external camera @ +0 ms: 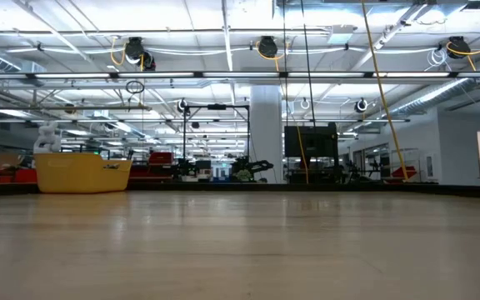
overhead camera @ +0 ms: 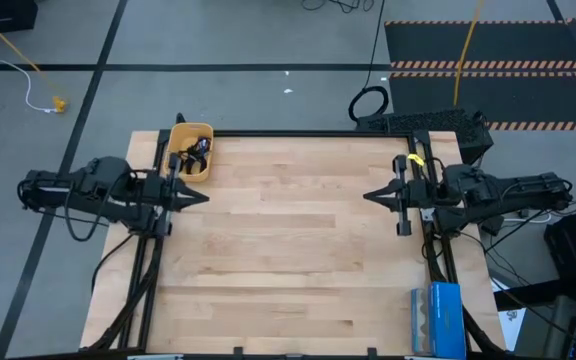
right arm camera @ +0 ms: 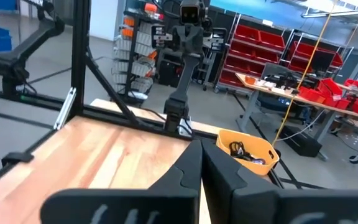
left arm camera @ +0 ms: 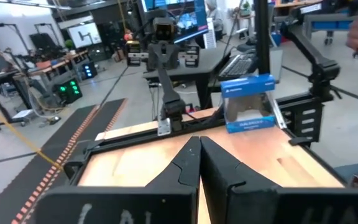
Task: Pick and place USB-C Cables
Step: Return to Home Position
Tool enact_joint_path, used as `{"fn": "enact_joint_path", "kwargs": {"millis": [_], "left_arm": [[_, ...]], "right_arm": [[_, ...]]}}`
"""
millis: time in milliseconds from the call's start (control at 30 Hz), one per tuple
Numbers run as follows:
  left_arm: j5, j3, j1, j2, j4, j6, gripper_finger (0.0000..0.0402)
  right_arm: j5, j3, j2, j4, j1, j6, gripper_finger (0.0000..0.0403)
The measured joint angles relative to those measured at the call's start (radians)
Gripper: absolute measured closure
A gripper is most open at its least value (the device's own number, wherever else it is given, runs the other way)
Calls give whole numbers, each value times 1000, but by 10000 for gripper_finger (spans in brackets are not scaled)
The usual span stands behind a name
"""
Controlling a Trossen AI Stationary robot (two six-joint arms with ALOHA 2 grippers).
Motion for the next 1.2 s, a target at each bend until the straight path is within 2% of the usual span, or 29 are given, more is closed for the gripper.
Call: {"fn": "enact_joint_path", "kwargs": {"millis": [533, 800, 1000, 1200], "left_arm": [[20, -245, 62, -118, 133, -87, 396], [44, -366, 61, -168, 163, -134, 388], [45, -468, 61, -221, 236, -132, 395], [45, -540, 61, -287, 263, -133, 390]], "right_arm": [[0, -137, -72, 21, -51, 21, 403], [-32, -299, -78, 208, -53, 35, 403], [-100, -425, -89, 328, -53, 128, 403], [-106, -575, -114, 494, -53, 191, 403]]}}
